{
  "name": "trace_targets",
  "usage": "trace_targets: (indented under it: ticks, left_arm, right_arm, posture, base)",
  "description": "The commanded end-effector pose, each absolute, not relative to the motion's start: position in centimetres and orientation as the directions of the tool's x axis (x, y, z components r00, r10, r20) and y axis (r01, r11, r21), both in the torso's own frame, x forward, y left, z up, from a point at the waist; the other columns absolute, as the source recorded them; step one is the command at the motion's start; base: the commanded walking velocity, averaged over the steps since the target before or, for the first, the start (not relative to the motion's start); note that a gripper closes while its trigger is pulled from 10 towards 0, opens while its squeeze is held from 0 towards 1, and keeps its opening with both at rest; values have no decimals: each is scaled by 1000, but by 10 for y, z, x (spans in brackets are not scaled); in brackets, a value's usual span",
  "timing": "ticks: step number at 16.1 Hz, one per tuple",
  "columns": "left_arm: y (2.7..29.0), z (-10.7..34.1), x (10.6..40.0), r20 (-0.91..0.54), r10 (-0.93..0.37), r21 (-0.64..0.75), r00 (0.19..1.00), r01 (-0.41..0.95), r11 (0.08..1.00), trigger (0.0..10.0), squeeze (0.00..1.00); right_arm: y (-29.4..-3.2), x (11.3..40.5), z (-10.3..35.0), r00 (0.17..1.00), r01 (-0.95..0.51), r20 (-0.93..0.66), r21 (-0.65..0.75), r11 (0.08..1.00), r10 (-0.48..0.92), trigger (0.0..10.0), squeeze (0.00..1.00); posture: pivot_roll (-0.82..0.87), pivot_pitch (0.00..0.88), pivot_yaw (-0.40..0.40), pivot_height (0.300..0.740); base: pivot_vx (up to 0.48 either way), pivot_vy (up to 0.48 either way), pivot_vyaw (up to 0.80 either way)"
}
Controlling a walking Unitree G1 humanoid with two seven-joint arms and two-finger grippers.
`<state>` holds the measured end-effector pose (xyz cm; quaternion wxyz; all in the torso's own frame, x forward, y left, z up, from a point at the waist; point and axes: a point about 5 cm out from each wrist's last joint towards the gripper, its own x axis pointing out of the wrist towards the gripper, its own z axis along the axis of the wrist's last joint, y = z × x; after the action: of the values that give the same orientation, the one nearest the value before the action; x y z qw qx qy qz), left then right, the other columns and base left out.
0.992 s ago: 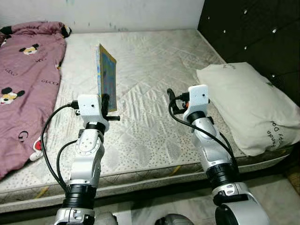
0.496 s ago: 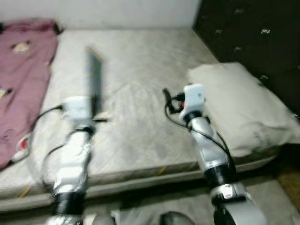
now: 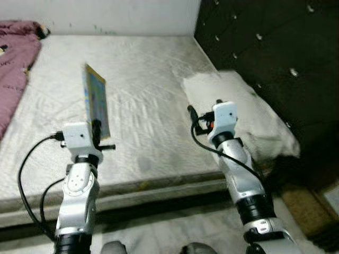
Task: Clean up the room
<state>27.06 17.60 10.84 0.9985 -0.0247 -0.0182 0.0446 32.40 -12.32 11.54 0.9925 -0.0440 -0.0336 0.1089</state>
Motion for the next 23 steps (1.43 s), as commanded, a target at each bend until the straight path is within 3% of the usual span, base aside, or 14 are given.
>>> trace_targets:
  ticks: [1,11,23]
  left_arm:
    - [168,120,272,85,35,-54,996,-30,998,10000,0]
    - [160,126,278,117,-10,-82,993,19,996,10000,0]
    - [158,122,274,101,-22,-82,995,30,996,10000,0]
  right_arm:
    - [-128,322,113,977,-205,41,-88,975,209,10000,0]
    - [-129,317,110,977,-207,25,-98,973,211,10000,0]
    - [-124,313,110,975,-219,27,-106,970,223,10000,0]
  posture:
    - [-54,0,-49,740]
    - [-74,0,-38,740]
    - [-64,0,-36,740]
  base:
    - [0,0,0]
    - [0,0,0]
    - [284,0,0]
